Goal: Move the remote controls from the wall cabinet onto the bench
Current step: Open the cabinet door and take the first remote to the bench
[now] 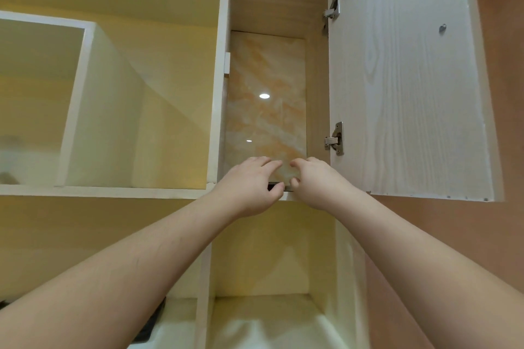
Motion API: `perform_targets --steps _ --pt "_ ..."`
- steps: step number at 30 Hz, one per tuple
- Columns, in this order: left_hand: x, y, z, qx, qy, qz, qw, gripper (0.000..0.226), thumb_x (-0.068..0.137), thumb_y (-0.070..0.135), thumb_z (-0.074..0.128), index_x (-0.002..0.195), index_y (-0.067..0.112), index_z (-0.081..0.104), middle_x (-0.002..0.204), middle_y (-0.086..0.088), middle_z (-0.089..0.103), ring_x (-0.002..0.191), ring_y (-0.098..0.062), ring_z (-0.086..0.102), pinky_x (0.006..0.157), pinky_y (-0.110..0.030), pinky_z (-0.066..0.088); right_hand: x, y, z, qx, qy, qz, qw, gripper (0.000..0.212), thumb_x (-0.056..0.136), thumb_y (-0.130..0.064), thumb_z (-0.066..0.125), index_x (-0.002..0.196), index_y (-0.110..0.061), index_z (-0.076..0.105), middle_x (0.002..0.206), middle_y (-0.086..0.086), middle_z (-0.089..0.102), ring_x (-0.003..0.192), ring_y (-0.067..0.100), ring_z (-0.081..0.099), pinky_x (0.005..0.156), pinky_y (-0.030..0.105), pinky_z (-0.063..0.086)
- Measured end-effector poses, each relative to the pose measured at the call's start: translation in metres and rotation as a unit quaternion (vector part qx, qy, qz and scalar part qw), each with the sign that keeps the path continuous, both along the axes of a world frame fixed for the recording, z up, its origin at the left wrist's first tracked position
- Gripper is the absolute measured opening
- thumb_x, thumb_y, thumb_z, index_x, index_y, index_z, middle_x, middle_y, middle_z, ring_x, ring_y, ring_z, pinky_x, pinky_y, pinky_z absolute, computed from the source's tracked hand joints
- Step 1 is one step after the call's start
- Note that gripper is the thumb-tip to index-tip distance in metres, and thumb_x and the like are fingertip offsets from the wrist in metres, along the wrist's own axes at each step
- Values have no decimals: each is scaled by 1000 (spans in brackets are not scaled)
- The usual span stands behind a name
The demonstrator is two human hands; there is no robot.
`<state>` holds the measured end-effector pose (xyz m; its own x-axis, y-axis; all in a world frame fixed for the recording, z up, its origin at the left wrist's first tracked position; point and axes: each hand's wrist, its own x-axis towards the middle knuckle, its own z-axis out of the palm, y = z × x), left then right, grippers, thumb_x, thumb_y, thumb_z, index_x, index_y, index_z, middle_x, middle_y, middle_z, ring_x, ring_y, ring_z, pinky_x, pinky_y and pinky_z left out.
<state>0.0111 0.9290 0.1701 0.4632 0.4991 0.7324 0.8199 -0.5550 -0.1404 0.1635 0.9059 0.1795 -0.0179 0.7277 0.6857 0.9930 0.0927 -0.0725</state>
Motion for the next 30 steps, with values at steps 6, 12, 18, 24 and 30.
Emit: perform_targets --steps 6,12,18,24,30 --pt "5 13 0 17 23 15 999 56 98 44 36 150 26 28 155 4 31 143 -15 23 111 -38 29 -10 16 15 -104 30 -68 992 50 95 -34 44 139 -11 38 134 16 49 118 32 52 89 34 45" --pt "-1 16 7 0 49 30 998 62 97 53 38 149 24 27 155 3 30 142 -16 24 110 -38 30 -18 8 17 -179 63 -97 977 42 98 -12 34 140 -16 40 127 12 52 112 29 56 70 32 41" --pt "3 21 4 10 64 39 997 54 98 52 36 144 24 36 146 2 41 135 -18 33 102 -39 37 -14 25 21 -156 30 -91 983 49 94 -10 40 141 -24 39 92 4 45 94 28 54 66 30 41" --pt "3 23 -4 11 63 40 997 47 100 49 30 139 25 42 137 3 48 128 -18 39 97 -37 38 -17 22 26 -120 59 -124 983 33 86 -35 62 102 -8 54 77 4 43 74 24 52 60 28 42" --pt "1 17 -8 -3 47 47 998 47 101 47 30 140 24 40 139 1 47 129 -20 38 100 -37 34 -11 8 22 -29 60 -91 994 34 86 -36 62 105 -11 46 90 5 54 93 29 57 60 29 40"
